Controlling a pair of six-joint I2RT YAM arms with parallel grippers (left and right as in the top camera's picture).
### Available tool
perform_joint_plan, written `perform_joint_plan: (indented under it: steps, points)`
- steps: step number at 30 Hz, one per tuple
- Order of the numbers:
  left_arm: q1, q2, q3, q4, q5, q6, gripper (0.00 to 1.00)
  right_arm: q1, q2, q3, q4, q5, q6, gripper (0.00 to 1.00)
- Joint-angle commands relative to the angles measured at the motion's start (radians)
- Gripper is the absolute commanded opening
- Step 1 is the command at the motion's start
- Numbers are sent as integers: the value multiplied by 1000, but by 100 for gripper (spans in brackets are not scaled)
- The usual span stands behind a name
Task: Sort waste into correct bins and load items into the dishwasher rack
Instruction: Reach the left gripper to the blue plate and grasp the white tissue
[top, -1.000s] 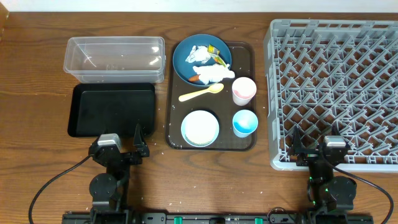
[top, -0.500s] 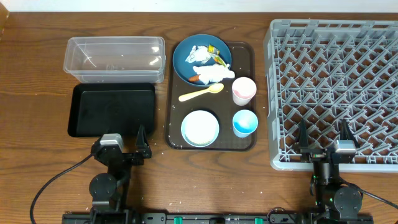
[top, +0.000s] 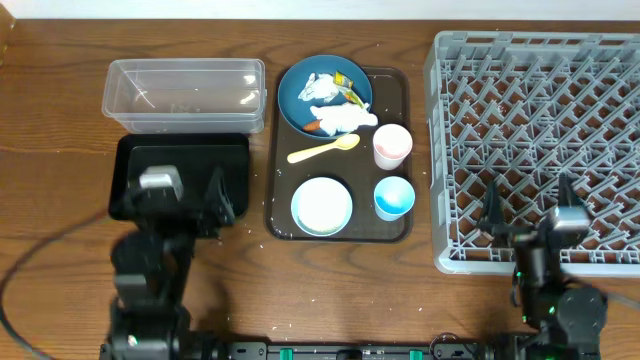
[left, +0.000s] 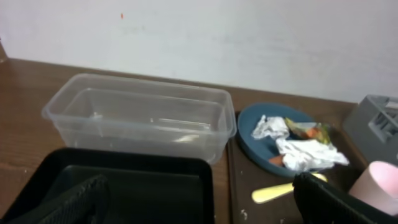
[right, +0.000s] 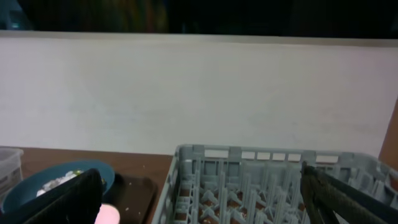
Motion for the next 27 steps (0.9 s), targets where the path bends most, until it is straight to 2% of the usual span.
perform_joint_plan:
  steps: [1,6,12,16,19,21,27]
  points:
    - [0,153,173,-63,40,14,96,13,135,131,-31,-47,-32,99]
    - [-32,385,438,-210,57,18,96,13,363,354,-169,-117,-31,99]
    - [-137,688,768,-404,57,17,96,13,601,658,-475,-192,-32,99]
    - [-190,952,1072,-671,57,13,96,13,740,840,-695,-197,-32,99]
    - [-233,1125,1267,-862,58,13,96,13,801,904,-766,-199,-31,99]
    - [-256,1198,1325,-909,58,13,96,13,817,909,-770,-221,-31,99]
    - [-299,1353,1327,-891,79,14,96,13,827,909,-795,-240,-31,99]
